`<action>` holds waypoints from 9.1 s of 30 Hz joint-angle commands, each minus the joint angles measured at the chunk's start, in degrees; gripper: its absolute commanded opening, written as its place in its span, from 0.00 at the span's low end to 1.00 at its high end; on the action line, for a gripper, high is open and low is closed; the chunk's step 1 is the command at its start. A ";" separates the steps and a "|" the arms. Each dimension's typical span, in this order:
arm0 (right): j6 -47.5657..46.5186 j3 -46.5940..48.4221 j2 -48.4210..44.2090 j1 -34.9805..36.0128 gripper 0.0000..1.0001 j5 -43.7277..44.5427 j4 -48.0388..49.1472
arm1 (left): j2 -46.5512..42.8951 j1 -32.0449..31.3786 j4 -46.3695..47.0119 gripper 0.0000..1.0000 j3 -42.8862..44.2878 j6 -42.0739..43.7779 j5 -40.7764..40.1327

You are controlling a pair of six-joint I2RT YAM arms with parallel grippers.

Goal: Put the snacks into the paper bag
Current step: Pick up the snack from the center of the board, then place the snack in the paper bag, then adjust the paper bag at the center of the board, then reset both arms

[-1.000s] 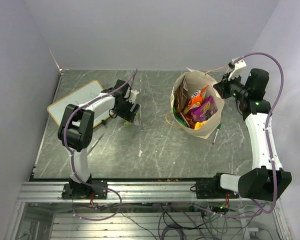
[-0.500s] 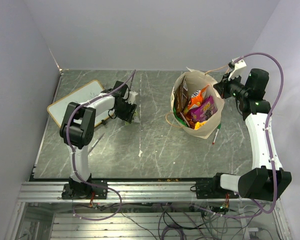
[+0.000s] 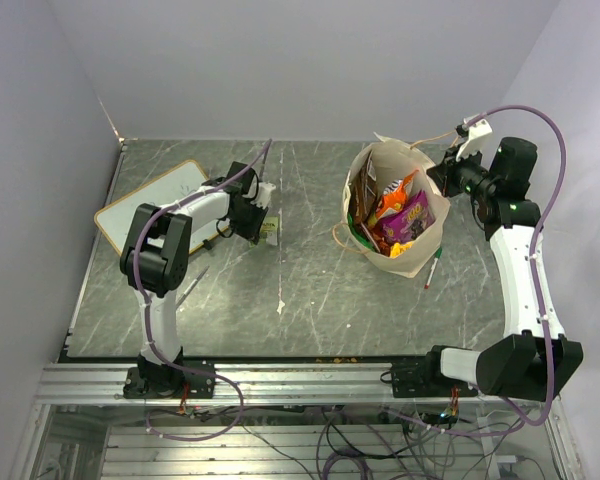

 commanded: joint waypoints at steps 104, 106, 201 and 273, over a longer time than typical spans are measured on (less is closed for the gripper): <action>-0.48 -1.75 -2.09 -1.10 0.00 -2.42 1.31 | -7.82 -41.25 -11.88 0.97 48.41 9.40 -23.09; -0.48 -1.76 -1.85 -1.10 0.00 -2.54 1.32 | -10.45 -41.21 -8.99 0.98 43.56 9.46 -27.30; -2.99 35.34 30.45 -8.66 0.42 -7.07 -21.55 | -4.10 -26.31 26.27 0.89 21.09 -19.40 4.33; -3.72 35.31 11.83 6.65 0.98 25.58 -20.85 | -35.06 -3.66 10.75 0.95 2.87 -1.00 -28.76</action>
